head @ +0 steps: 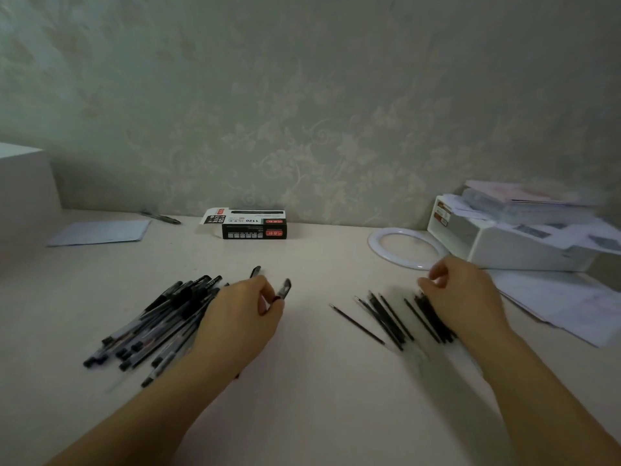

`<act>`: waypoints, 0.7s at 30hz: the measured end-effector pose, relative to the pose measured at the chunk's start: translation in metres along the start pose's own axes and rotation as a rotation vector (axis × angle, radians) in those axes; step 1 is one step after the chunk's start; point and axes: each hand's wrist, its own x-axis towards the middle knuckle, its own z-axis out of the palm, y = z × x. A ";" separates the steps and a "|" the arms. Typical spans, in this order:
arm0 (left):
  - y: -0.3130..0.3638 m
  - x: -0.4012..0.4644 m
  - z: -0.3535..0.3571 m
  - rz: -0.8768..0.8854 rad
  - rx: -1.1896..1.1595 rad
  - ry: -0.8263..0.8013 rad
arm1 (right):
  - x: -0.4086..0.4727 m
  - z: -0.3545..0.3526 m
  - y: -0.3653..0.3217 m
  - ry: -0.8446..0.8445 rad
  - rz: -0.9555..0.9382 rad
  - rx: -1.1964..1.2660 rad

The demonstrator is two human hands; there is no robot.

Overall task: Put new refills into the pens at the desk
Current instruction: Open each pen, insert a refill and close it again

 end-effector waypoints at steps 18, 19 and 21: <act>0.002 0.002 0.006 0.025 0.085 0.023 | 0.016 0.000 0.031 -0.100 0.122 -0.079; 0.002 0.001 0.005 0.033 0.063 0.034 | 0.015 -0.005 0.023 -0.071 0.084 0.016; 0.006 0.000 0.004 0.053 0.024 0.041 | 0.012 -0.015 0.000 -0.117 0.085 0.367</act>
